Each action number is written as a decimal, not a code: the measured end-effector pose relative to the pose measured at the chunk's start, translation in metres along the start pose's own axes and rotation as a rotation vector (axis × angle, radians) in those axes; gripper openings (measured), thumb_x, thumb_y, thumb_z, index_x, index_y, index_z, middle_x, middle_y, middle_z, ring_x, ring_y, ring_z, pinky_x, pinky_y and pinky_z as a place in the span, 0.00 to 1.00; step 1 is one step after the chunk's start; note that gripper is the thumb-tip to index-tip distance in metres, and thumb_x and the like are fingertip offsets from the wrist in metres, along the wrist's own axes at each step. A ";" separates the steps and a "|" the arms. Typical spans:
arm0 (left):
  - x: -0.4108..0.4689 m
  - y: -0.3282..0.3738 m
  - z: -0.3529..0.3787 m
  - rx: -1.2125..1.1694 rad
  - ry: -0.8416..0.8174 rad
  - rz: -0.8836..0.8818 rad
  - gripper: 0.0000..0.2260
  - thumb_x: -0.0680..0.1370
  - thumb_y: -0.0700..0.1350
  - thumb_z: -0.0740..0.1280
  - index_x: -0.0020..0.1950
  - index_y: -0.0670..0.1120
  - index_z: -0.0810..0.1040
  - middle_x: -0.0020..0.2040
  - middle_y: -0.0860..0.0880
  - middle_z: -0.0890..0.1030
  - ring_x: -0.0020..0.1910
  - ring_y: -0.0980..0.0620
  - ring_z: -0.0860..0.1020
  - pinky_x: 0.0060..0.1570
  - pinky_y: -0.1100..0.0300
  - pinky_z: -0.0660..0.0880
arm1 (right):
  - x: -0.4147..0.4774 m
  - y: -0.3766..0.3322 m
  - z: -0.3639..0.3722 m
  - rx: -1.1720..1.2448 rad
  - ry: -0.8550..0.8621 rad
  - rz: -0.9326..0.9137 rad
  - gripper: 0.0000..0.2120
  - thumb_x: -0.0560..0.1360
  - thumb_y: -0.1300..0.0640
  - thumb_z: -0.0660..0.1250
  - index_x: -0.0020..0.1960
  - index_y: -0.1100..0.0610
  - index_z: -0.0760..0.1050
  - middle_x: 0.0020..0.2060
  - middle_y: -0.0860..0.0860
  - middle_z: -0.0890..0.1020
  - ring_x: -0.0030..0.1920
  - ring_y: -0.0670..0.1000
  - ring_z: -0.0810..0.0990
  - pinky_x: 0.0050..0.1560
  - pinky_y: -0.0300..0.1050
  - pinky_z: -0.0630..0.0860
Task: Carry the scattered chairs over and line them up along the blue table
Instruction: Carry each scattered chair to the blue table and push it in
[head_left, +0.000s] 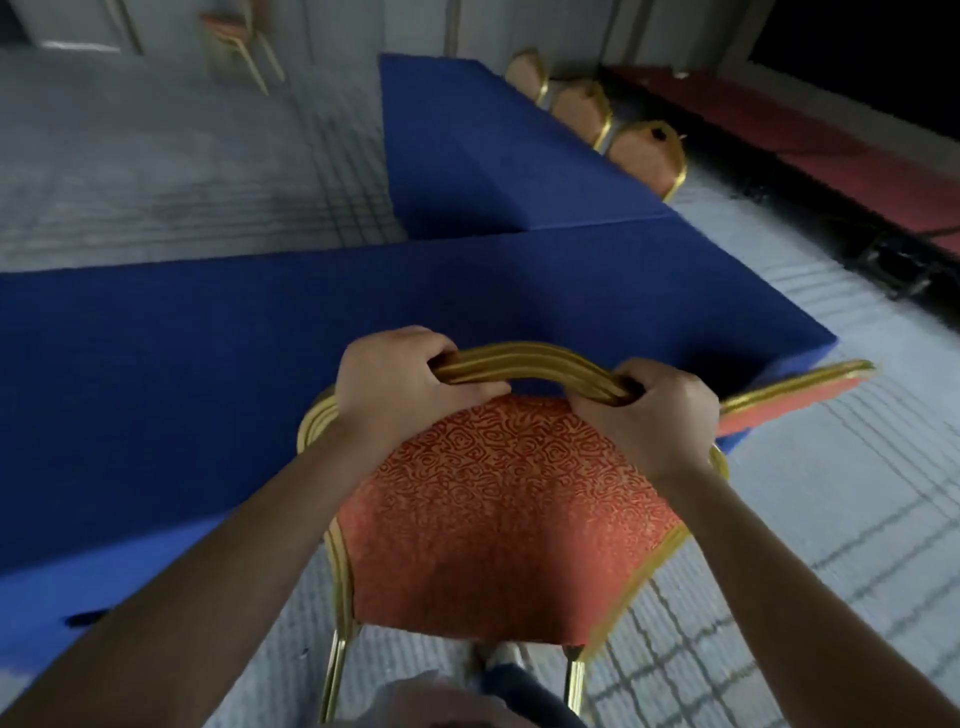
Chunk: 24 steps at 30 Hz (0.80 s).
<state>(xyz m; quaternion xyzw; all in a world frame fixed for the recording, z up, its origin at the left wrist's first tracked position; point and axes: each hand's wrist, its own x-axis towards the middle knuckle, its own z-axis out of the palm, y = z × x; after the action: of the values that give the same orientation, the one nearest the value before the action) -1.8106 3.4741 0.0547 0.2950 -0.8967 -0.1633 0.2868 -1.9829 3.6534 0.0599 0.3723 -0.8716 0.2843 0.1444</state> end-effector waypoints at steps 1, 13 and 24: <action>0.007 0.005 0.007 0.014 0.021 -0.032 0.24 0.64 0.76 0.64 0.34 0.55 0.78 0.31 0.58 0.75 0.32 0.60 0.74 0.31 0.61 0.71 | 0.017 0.010 0.005 0.014 -0.027 -0.029 0.20 0.62 0.36 0.72 0.30 0.52 0.74 0.23 0.45 0.74 0.27 0.45 0.74 0.29 0.42 0.69; 0.009 0.075 0.068 0.137 0.107 -0.287 0.24 0.65 0.73 0.65 0.33 0.52 0.75 0.29 0.56 0.73 0.29 0.58 0.72 0.28 0.60 0.70 | 0.095 0.097 0.031 0.172 -0.193 -0.396 0.15 0.65 0.41 0.72 0.31 0.51 0.73 0.24 0.44 0.74 0.26 0.44 0.72 0.26 0.38 0.67; -0.071 0.144 0.084 0.094 0.000 -0.392 0.24 0.63 0.73 0.69 0.37 0.53 0.74 0.33 0.56 0.75 0.33 0.59 0.73 0.32 0.60 0.69 | 0.017 0.160 -0.006 0.228 -0.179 -0.479 0.18 0.65 0.40 0.71 0.29 0.52 0.70 0.23 0.45 0.71 0.24 0.45 0.70 0.24 0.37 0.63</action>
<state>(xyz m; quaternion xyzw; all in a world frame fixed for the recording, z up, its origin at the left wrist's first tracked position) -1.8775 3.6403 0.0258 0.4771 -0.8287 -0.1737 0.2355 -2.1117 3.7375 0.0107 0.6052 -0.7304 0.3044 0.0868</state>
